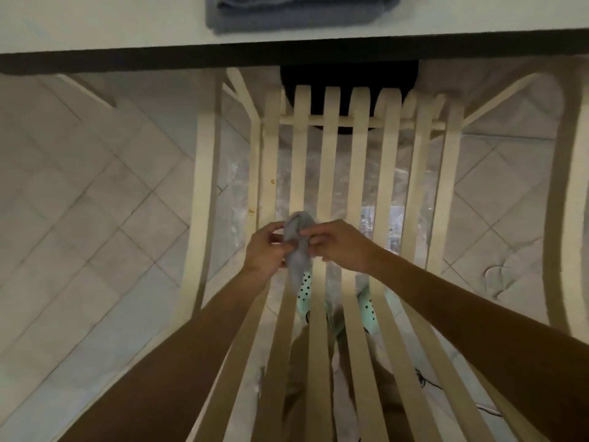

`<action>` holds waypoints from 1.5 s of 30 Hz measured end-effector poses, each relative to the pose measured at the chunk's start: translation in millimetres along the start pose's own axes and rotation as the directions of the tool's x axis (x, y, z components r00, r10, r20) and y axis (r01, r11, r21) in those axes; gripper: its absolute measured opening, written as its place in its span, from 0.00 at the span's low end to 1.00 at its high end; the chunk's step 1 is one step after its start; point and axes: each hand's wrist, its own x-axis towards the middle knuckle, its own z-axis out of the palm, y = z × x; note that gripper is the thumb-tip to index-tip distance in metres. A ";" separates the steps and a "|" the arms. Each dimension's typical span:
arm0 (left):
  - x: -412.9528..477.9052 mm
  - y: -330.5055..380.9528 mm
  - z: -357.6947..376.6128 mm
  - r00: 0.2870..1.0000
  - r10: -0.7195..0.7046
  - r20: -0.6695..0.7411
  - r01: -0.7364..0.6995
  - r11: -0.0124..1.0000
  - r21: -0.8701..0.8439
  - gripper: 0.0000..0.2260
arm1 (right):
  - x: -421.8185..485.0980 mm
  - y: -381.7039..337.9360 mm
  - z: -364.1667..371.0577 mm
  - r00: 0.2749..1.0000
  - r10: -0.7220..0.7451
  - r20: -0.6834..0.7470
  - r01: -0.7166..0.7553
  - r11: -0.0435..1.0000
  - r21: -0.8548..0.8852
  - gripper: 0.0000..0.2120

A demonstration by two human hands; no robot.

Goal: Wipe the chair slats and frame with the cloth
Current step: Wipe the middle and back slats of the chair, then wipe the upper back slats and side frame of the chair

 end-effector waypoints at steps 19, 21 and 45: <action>55.9 34.4 -27.9 0.916 -0.133 -0.379 -0.088 0.854 -0.513 0.09 | 144.3 -84.5 -13.6 0.941 -0.298 -0.159 0.191 0.857 -0.479 0.03; 53.9 19.3 -27.4 0.892 -0.153 -0.425 -0.053 0.899 -0.435 0.09 | 139.1 -71.0 8.7 0.946 -0.291 -0.141 0.196 0.864 -0.464 0.14; -71.9 116.7 -83.0 0.680 0.733 -0.003 -0.716 0.664 0.215 0.11 | 48.1 -72.7 -7.4 0.980 0.035 -0.197 0.086 0.816 0.571 0.09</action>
